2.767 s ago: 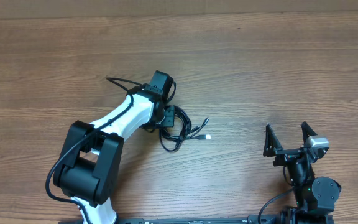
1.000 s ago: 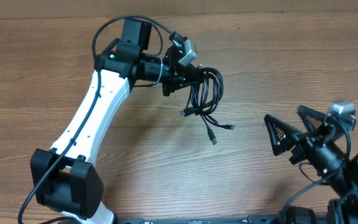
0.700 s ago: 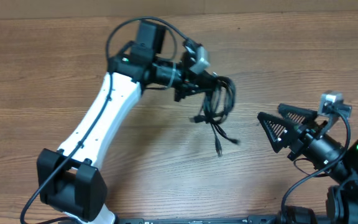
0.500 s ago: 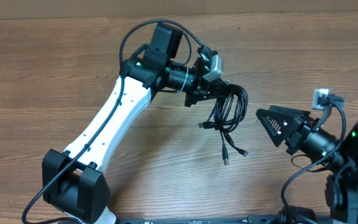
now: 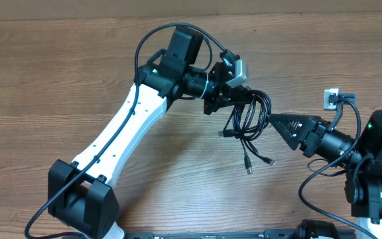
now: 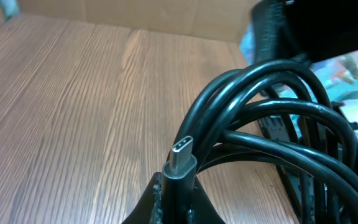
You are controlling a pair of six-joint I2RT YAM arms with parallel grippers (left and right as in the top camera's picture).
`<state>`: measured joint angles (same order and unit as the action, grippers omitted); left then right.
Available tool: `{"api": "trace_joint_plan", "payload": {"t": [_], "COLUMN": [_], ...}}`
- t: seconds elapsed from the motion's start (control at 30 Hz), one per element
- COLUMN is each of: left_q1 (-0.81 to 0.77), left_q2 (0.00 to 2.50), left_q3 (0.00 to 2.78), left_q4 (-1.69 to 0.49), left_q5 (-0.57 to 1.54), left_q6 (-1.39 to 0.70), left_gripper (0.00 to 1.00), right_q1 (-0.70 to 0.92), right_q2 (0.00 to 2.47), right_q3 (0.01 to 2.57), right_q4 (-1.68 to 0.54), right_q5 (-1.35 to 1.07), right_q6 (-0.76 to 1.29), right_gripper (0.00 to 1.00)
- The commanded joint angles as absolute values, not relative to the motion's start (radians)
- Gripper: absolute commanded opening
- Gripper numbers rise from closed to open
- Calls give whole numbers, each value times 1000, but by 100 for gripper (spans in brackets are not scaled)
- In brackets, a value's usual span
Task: Untangle cables
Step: 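Reach the right gripper to the hanging cable strands below the left gripper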
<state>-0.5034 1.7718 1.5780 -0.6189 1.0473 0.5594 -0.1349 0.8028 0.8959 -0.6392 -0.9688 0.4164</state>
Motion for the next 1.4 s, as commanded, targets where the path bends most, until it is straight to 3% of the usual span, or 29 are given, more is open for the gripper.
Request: {"api": "trace_joint_plan", "payload": {"t": [0.0,0.5,0.7,0.93,1.23,1.37], "left_q1": [-512,-575,-582,-581,-596,-604], "left_q2": [1743,1743,1743,1743,1743,1743], "left_q3": [1600,1600,1600,1600,1600,1600], "left_q4": [-616,-616,-615,-587,-576,-598], "left_q5": [991,1056,1073,1156,1276,1302], "left_q6": [492,493,493,493,490,490], "left_gripper": [4,4,4,4,4,4], "right_q1": [-130,-130,-130,-130,-130,-130], "right_q2": [799,885,943,969,969,969], "right_q3": [916,916,916,916,916,916], "right_q4": [-637,-643,-663,-688,-641,-607], "right_q5": [-987,-804,-731,-651,-633,-509], "right_q6": [360,334,311,305,308,314], "right_gripper": [61,60,48,42,42,43]}}
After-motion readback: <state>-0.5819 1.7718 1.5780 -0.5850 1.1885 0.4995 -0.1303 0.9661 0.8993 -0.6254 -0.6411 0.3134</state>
